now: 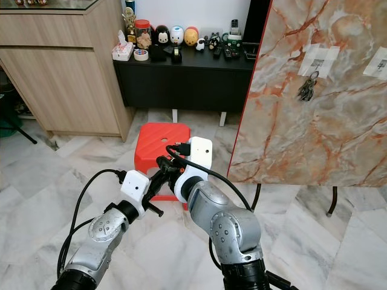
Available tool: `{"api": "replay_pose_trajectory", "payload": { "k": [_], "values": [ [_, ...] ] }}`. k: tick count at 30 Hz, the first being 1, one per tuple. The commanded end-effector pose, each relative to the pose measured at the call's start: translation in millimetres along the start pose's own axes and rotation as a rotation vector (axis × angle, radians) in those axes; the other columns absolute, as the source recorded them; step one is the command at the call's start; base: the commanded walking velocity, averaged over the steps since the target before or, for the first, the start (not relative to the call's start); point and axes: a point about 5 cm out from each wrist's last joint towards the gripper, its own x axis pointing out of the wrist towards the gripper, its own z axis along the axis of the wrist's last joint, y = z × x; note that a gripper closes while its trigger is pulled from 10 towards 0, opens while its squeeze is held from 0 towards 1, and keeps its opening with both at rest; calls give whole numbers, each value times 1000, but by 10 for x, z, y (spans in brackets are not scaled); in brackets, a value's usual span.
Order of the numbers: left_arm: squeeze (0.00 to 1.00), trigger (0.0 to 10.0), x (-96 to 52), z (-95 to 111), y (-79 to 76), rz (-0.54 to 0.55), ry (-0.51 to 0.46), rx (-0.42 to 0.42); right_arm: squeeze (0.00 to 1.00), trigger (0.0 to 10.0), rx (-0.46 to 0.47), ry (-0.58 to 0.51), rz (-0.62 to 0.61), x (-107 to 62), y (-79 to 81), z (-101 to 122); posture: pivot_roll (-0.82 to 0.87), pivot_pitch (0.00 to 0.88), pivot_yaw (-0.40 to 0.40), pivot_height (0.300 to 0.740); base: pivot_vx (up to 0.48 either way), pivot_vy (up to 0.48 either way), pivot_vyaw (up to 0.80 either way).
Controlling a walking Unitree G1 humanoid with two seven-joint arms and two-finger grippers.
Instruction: Hang keys on a hook
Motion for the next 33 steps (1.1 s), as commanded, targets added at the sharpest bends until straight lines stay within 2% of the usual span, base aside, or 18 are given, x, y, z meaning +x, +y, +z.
{"api": "replay_pose_trajectory", "payload": {
  "k": [1,15,28,33],
  "values": [
    [0,0,-26,-21,20,15,2,-3,0,10000,13,-43,7,-31,48,77,39,36,-74,740,0,0,0],
    [0,0,-63,-45,27,3,15,1,0,10000,-45,-72,-87,-67,-237,188,39,36,-74,740,0,0,0],
    [0,0,-66,-41,37,7,13,1,0,10000,-87,-80,-188,-151,-567,246,41,38,-71,740,0,0,0],
    [0,0,-65,-41,40,7,13,1,0,10000,-92,-76,-194,-158,-601,239,40,38,-71,740,0,0,0]
  ]
}}
